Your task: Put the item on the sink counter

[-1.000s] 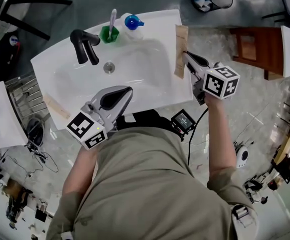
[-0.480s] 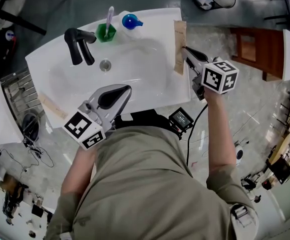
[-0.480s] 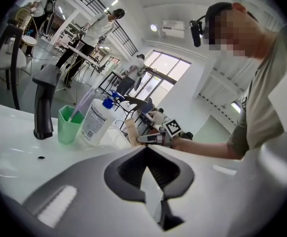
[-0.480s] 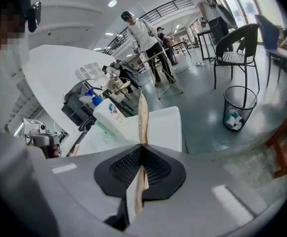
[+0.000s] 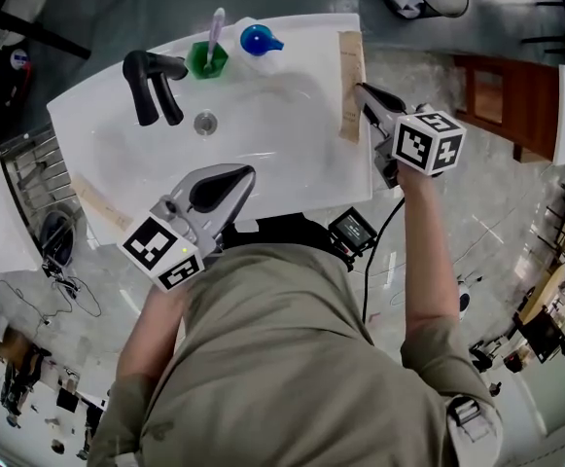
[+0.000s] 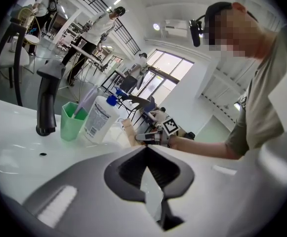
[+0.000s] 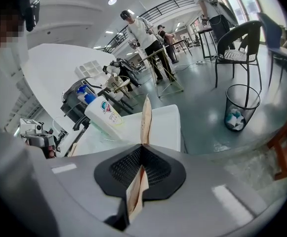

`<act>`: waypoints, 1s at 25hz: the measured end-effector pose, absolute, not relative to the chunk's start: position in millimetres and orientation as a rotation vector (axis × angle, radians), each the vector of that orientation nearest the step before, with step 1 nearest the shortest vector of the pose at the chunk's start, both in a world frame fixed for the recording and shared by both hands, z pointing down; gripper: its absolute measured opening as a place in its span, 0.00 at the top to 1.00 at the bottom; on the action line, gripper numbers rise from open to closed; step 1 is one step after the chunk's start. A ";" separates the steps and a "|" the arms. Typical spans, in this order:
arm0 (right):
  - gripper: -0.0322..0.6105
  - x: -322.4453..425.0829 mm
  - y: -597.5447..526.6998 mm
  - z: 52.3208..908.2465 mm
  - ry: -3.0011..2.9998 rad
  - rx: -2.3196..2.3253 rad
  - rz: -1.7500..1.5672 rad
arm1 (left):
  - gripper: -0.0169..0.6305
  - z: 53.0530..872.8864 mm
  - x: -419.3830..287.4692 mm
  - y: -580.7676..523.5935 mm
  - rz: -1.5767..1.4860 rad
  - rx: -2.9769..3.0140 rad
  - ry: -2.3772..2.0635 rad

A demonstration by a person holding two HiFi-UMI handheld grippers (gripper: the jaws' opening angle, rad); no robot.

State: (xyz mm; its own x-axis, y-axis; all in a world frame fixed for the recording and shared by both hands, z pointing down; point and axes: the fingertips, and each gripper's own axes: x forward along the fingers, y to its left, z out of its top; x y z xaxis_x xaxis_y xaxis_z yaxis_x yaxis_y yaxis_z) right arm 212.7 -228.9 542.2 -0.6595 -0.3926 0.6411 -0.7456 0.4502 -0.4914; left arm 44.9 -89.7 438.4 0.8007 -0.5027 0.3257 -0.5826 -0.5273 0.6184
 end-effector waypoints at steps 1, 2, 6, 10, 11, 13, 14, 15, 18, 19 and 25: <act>0.93 212.8 -229.8 543.5 -2.265 0.956 1.087 | 0.97 438.7 44.8 -89.5 0.139 2.232 -0.797; 0.93 212.7 -230.6 544.9 -2.264 0.956 1.087 | 0.97 439.1 44.6 -89.4 0.141 2.231 -0.798; 0.93 213.3 -233.3 550.9 -2.256 0.957 1.089 | 0.97 441.0 44.4 -90.9 0.146 2.226 -0.799; 0.93 216.1 -235.1 557.9 -2.244 0.969 1.099 | 0.97 443.3 46.9 -91.2 0.148 2.222 -0.790; 0.93 216.9 -235.5 559.1 -2.241 0.971 1.101 | 0.97 443.6 47.6 -91.2 0.149 2.221 -0.787; 0.93 218.5 -236.5 560.7 -2.237 0.976 1.101 | 0.97 443.7 48.4 -91.7 0.152 2.218 -0.784; 0.93 219.0 -237.0 561.3 -2.236 0.978 1.102 | 0.97 443.8 48.5 -92.1 0.154 2.217 -0.783; 0.93 219.5 -237.6 562.0 -2.235 0.981 1.103 | 0.97 444.2 48.5 -92.7 0.156 2.216 -0.783; 0.93 220.6 -238.8 565.2 -2.231 0.986 1.108 | 0.97 445.2 47.8 -94.1 0.163 2.213 -0.784; 0.93 220.7 -239.2 566.1 -2.230 0.986 1.109 | 0.97 445.1 47.6 -94.3 0.165 2.213 -0.785; 0.93 221.4 -244.6 567.9 -2.226 0.986 1.103 | 0.97 443.8 48.1 -94.8 0.174 2.210 -0.788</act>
State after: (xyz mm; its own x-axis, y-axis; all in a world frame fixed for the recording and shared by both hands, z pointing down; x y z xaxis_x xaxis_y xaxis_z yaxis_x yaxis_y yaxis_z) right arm 221.4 -244.6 567.9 -0.6347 -0.3952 0.6641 -0.7677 0.4200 -0.4839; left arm 48.1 -94.8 443.8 0.7997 -0.4836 0.3559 -0.5884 -0.5132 0.6248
